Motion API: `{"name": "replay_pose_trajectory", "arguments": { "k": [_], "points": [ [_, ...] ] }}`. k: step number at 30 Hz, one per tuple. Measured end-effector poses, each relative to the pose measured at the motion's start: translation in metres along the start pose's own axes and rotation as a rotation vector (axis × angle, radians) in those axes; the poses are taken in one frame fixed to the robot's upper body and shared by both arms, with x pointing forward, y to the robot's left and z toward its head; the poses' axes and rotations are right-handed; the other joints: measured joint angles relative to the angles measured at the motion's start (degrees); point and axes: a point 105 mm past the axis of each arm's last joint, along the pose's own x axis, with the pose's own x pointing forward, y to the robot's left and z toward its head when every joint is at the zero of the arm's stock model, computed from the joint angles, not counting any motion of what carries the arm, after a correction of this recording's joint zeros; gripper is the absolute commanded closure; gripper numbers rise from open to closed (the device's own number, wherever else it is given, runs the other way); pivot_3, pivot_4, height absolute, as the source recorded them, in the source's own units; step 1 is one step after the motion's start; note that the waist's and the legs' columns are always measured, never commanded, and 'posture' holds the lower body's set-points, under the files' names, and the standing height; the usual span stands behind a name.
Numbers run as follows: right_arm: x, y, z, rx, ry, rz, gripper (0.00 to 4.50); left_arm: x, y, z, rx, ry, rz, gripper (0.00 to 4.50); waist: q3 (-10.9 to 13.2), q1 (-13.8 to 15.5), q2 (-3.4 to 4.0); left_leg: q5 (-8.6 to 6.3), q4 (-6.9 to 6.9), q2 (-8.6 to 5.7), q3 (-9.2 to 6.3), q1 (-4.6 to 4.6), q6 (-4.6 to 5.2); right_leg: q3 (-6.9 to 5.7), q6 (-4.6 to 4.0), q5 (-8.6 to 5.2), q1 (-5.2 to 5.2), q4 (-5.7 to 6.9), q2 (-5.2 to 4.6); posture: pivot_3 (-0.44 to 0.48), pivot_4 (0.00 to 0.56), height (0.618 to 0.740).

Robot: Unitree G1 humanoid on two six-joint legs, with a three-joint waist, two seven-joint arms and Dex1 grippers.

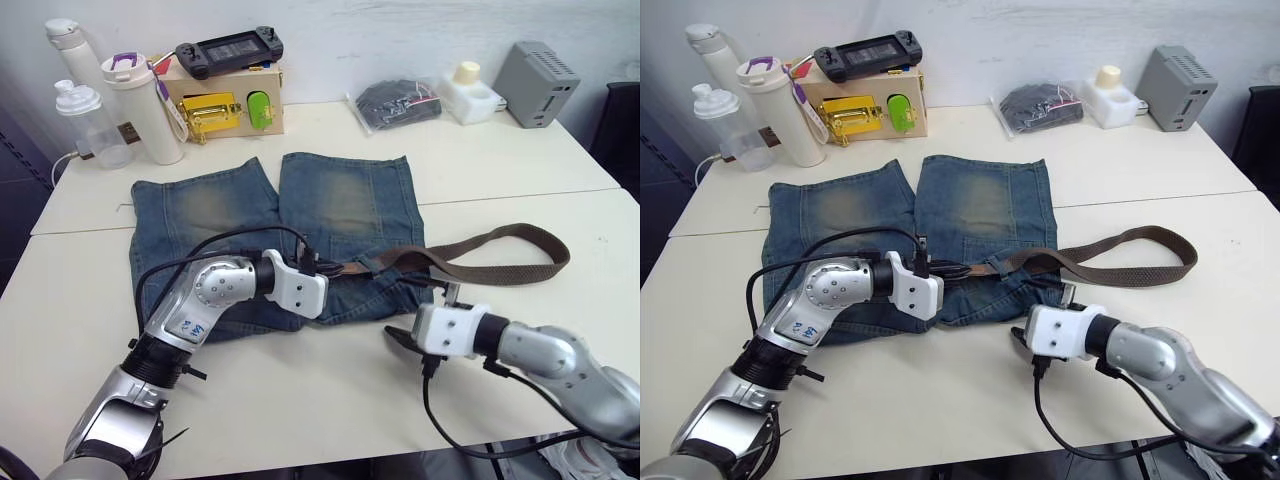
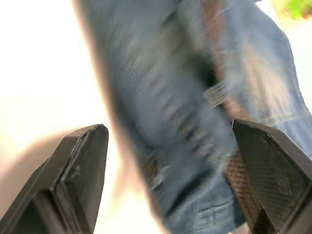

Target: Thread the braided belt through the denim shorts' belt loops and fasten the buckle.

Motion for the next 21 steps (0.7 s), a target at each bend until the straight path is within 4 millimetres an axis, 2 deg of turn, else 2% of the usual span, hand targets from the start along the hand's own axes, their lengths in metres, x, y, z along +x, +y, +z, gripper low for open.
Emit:
{"name": "replay_pose_trajectory", "arguments": {
  "k": [2, 6, 8, 12, 16, 21],
  "points": [
    [0.006, 0.006, 0.001, -0.090, -0.009, -0.009, 1.91, -0.002, 0.000, 0.002, 0.011, 0.005, -0.001, 4.50, -0.04, -0.05, -0.14, 0.00, 0.03, 0.02, 0.00, 0.00, -0.01, 0.00, 0.00, 0.00, -0.02, 0.09, 0.01, 0.000, 0.150, 0.645],
    [0.013, 0.013, -0.004, -0.104, 0.008, -0.017, 3.80, -0.007, -0.004, 0.004, 0.031, 0.018, -0.008, 4.50, -0.05, 0.04, -0.17, -0.01, 0.21, 0.00, -0.02, -0.05, -0.02, 0.01, 0.00, 0.00, -0.04, 0.19, 0.02, 0.000, 0.150, 0.645],
    [0.014, 0.016, -0.006, -0.077, 0.019, -0.020, 4.49, -0.010, -0.009, 0.004, 0.031, 0.029, -0.014, 4.50, -0.05, 0.07, -0.18, -0.01, 0.28, 0.00, -0.08, -0.13, -0.02, 0.00, 0.00, 0.00, -0.07, 0.20, 0.04, 0.000, 0.150, 0.645],
    [0.015, 0.011, -0.013, 0.004, 0.058, -0.057, 4.49, -0.016, -0.010, 0.004, 0.042, 0.055, -0.008, 4.50, -0.06, 0.61, -0.19, -0.01, 0.47, -0.03, -0.12, -0.21, -0.02, 0.00, 0.00, 0.00, -0.07, 0.22, 0.06, 0.000, 0.150, 0.645],
    [0.009, 0.000, -0.029, 0.050, 0.121, -0.090, 4.49, -0.020, -0.004, 0.005, 0.065, 0.066, 0.022, 4.50, -0.06, 1.75, -0.19, -0.01, 0.70, -0.17, -0.26, -0.46, -0.02, 0.01, 0.00, 0.00, -0.17, 0.29, 0.06, 0.000, 0.150, 0.645],
    [-0.017, -0.011, -0.060, 0.115, 0.223, -0.124, 4.49, -0.022, -0.002, 0.005, 0.092, 0.071, 0.042, 4.50, -0.05, 3.25, -0.18, -0.01, 0.92, -0.46, -0.43, -0.62, 0.01, 0.06, 0.00, 0.00, -0.17, 0.47, -0.08, 0.000, 0.150, 0.645]
  ]
}}
